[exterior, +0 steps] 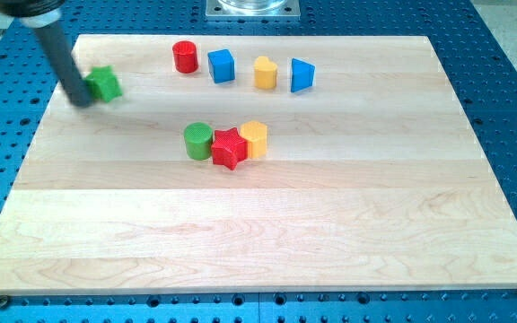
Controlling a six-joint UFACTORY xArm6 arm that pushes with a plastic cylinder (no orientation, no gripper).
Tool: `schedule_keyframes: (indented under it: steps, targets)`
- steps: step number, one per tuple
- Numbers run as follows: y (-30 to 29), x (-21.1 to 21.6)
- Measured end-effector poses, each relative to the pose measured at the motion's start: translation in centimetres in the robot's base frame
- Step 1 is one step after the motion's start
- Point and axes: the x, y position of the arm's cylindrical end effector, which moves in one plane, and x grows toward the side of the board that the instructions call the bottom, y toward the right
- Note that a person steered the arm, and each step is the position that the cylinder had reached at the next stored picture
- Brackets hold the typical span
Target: Slide the green star to the left of the red circle
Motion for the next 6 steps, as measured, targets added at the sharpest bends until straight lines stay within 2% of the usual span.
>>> schedule_keyframes:
  steps: [1, 2, 3, 4, 6]
  targets:
    - [0.7, -0.6]
    - [6.3, 2.8]
    - [9.2, -0.2]
    - [7.6, -2.5]
    - [3.9, -0.7]
